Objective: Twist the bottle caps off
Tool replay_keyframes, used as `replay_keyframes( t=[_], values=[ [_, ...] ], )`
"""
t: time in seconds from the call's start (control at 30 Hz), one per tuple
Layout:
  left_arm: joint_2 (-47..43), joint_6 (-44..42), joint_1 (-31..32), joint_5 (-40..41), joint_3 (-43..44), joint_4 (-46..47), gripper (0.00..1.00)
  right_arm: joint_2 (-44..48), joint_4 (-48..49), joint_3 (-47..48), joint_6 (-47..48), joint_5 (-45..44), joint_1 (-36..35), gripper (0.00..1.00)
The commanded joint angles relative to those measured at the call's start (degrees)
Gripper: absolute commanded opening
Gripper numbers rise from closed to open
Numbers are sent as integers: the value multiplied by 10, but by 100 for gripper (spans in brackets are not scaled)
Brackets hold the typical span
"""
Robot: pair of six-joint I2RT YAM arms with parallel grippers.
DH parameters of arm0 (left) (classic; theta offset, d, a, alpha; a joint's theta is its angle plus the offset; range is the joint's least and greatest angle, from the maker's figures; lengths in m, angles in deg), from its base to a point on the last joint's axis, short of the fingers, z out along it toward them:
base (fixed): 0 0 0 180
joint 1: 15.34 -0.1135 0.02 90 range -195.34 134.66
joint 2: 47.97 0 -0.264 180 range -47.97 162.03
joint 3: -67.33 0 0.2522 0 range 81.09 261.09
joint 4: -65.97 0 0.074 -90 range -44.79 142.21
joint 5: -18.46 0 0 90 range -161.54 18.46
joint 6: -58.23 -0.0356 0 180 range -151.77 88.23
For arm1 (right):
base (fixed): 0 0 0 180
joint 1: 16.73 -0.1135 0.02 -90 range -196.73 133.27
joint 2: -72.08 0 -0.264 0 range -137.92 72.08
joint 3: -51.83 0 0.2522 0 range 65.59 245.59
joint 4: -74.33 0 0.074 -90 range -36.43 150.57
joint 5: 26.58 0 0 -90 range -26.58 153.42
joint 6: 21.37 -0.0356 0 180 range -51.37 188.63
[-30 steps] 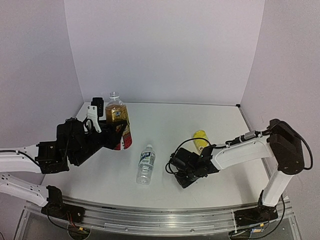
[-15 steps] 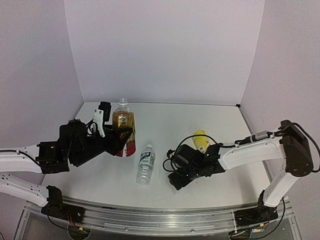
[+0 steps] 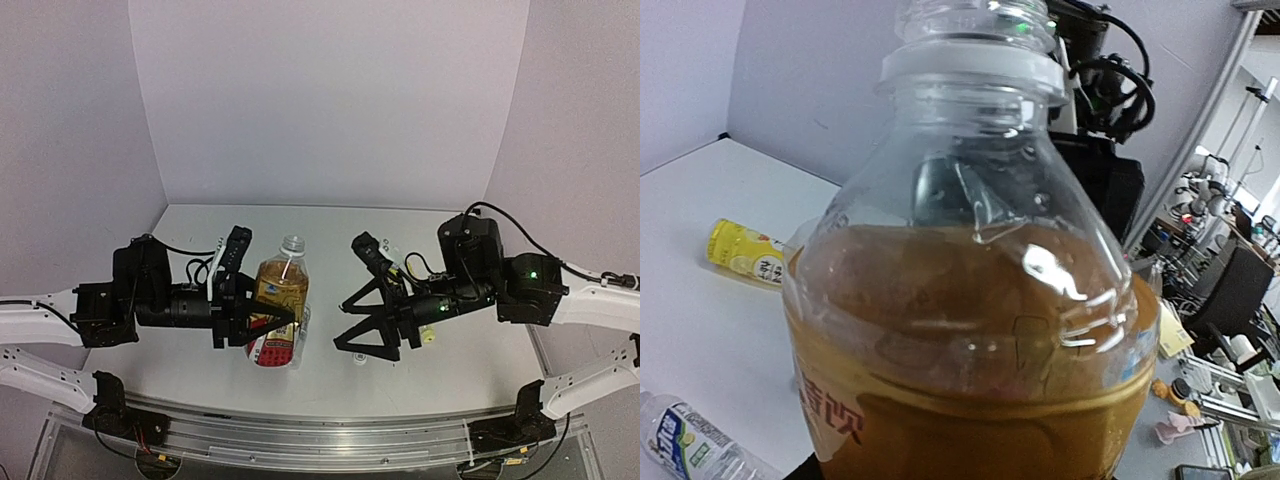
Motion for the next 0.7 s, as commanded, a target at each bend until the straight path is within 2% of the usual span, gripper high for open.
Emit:
replay_keyframes(
  t=[0.0,0.23,0.43,0.67],
  values=[
    [4,2,1,-77,26,50,4,-11,99,28,-5,53,-2,89],
    [36,1,1,-61,48,45,3,-67,170,64,-28,14,-2,88],
    [47,7,1,-28,53,59,3,-108,208,81,-72,34,-2,85],
    [55,12,1,-46,53,64,4,-139,273,78,-104,42,-1,78]
  ],
)
